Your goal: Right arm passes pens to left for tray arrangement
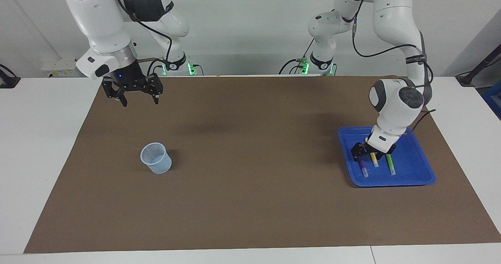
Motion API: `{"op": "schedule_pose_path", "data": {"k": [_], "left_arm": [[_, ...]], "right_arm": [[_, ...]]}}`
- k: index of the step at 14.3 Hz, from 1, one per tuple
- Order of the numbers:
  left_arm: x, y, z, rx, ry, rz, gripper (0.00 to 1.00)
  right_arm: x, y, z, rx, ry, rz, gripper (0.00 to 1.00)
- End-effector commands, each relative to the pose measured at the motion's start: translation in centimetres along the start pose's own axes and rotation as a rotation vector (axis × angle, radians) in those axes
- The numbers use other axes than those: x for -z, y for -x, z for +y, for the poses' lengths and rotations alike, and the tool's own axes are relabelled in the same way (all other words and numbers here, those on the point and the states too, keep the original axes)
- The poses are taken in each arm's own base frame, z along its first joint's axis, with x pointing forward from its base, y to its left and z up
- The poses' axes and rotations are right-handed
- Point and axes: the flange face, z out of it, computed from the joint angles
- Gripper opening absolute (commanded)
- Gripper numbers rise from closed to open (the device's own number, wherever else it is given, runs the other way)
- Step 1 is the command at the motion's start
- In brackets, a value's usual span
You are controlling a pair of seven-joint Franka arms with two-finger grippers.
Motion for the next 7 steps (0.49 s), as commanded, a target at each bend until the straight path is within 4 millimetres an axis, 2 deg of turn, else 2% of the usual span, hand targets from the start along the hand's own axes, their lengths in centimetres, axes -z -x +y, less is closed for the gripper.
{"op": "schedule_pose_path", "data": {"k": [1,4,7], "left_arm": [[5.5,0.1,1.2,-0.034,-0.038,-0.016,0.99],[12.0,-1.6,3.0,-0.028,-0.015,-0.07,0.99],[15.1,-1.3,3.7,-0.035,-0.024,-0.054,1.0]], "right_arm": [[1.9,0.7,0.5,-0.001,0.019,0.032,1.0],[2.5,0.9,0.3,0.003,0.018,0.048,1.0],[2.6,1.0,-0.5,0.013,0.015,0.049,1.0]]}}
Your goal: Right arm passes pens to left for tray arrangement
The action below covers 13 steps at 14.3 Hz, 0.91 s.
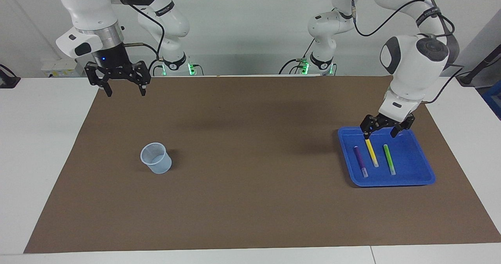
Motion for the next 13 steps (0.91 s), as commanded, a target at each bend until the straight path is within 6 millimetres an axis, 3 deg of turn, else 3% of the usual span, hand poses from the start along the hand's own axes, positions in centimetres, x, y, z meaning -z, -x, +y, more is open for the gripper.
{"op": "schedule_pose_path", "data": {"k": [1,2,4,6,8,11,13], "left_arm": [[2.1,0.1,0.2,0.001,0.003,0.017,1.0],[3.1,0.3,0.0,0.009,-0.001,0.041,1.0],[2.9,0.9,-0.7,0.019,-0.009,0.022,1.0],[2.8,1.2,0.3,0.004,-0.011,0.018,1.0],[2.9,1.3,1.2,-0.013,-0.009,0.02,1.0],[2.8,1.3,0.9,-0.007,-0.01,0.018,1.0],[2.7,1.2,0.5,0.0,-0.009,0.018,1.0]], "right_arm": [[0.4,0.4,-0.1,0.013,0.004,0.008,1.0],[0.4,0.5,-0.2,0.011,0.004,0.008,1.0],[0.3,0.5,-0.2,0.007,0.004,0.009,1.0],[0.5,0.4,-0.5,0.011,0.002,0.014,1.0],[0.5,0.6,0.2,0.0,0.001,0.004,1.0],[0.7,0.8,2.1,-0.03,0.002,0.006,1.0],[0.7,1.0,2.2,-0.031,0.002,-0.002,1.0]]}}
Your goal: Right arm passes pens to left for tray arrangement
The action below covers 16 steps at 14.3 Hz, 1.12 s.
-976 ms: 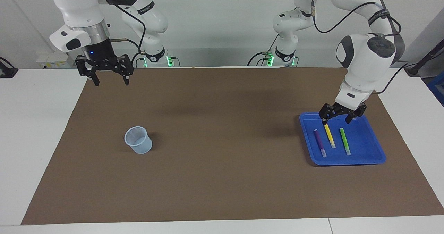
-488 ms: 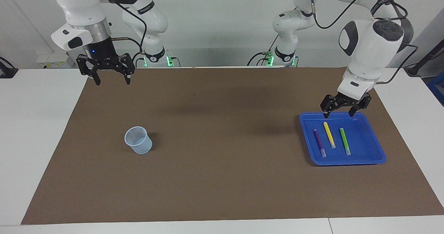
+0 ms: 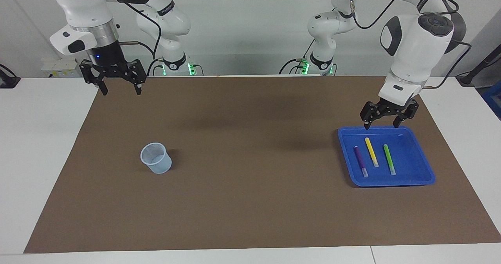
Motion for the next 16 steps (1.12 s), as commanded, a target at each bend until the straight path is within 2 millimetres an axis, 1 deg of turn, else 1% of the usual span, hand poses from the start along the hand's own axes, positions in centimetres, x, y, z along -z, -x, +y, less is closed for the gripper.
{"op": "schedule_pose_path", "data": {"k": [1,2,4,7,8,9,10,11,13,14,16], "left_arm": [[0.3,0.8,-0.6,0.015,-0.003,-0.009,1.0],[0.3,0.8,-0.6,0.014,-0.003,-0.009,1.0],[0.3,0.8,-0.5,0.012,-0.003,-0.009,1.0],[0.4,0.8,-0.6,0.014,-0.002,-0.006,1.0],[0.5,0.8,-1.0,0.015,-0.006,-0.008,1.0],[1.0,1.0,-1.7,0.026,-0.009,-0.003,1.0],[1.1,1.1,-2.9,0.046,-0.013,0.0,1.0],[1.9,1.3,-3.3,0.055,-0.018,0.01,1.0],[2.4,1.3,-3.0,0.054,-0.023,0.022,1.0],[2.7,1.2,-1.6,0.035,-0.023,0.031,1.0],[3.4,1.4,-1.4,0.035,-0.03,0.045,1.0]], "right_arm": [[0.3,0.7,0.6,-0.003,-0.002,-0.007,1.0],[0.3,0.8,0.5,0.0,-0.002,-0.009,1.0],[0.5,0.9,1.2,-0.008,-0.005,-0.006,1.0],[0.1,1.1,1.0,-0.001,-0.005,-0.015,1.0],[0.2,1.3,1.0,-0.001,-0.005,-0.015,1.0],[-0.1,1.5,1.0,-0.001,-0.005,-0.024,1.0],[-0.2,1.7,1.0,-0.001,-0.005,-0.029,1.0],[-0.3,1.8,1.0,-0.002,-0.005,-0.033,1.0],[-0.2,1.8,1.0,-0.002,-0.005,-0.03,1.0],[-0.1,1.8,0.9,0.0,-0.005,-0.029,1.0],[-0.1,1.8,1.0,-0.001,-0.005,-0.029,1.0]]}}
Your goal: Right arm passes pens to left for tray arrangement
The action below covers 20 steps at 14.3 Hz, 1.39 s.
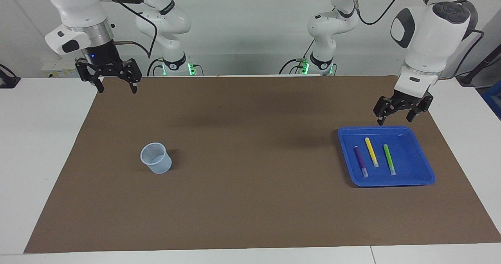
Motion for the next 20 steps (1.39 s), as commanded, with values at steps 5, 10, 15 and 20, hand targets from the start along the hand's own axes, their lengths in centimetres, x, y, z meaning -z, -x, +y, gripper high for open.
{"op": "schedule_pose_path", "data": {"k": [5,10,15,20], "left_arm": [[2.4,1.4,-0.4,0.015,-0.014,0.02,1.0],[3.0,1.6,0.8,-0.005,-0.01,0.03,1.0],[2.5,1.6,0.2,-0.002,-0.013,0.021,1.0],[2.6,1.7,0.2,-0.002,-0.013,0.023,1.0]], "right_arm": [[1.8,1.8,-0.3,0.019,-0.005,0.02,1.0],[3.0,3.0,0.1,0.014,-0.007,0.036,1.0],[1.2,4.4,0.7,-0.035,-0.113,-0.041,1.0],[-0.4,4.7,0.6,-0.034,-0.119,-0.087,1.0]]}}
